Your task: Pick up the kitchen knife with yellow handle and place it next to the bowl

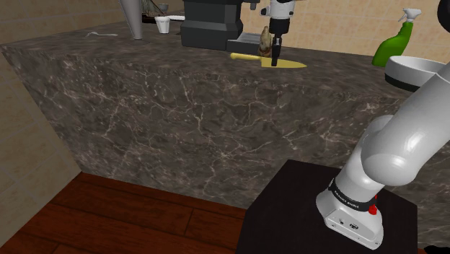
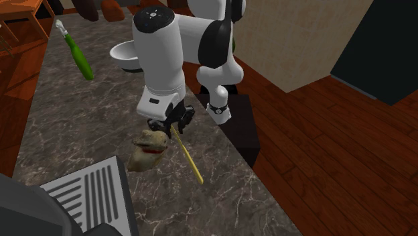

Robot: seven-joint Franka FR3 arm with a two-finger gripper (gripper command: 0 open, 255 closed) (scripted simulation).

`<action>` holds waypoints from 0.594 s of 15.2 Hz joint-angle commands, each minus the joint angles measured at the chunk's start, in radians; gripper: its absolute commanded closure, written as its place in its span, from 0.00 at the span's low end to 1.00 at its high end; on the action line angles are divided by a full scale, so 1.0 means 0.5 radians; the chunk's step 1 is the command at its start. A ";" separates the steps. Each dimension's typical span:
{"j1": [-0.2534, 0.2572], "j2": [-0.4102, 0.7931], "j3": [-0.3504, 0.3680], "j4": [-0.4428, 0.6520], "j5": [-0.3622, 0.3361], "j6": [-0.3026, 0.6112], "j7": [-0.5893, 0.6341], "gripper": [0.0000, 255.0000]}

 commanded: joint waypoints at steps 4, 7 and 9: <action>0.000 0.000 0.000 -0.001 0.000 0.000 0.000 1.00; 0.000 0.000 0.000 -0.001 0.000 0.000 0.000 1.00; 0.001 0.003 0.001 0.029 0.002 -0.027 -0.002 1.00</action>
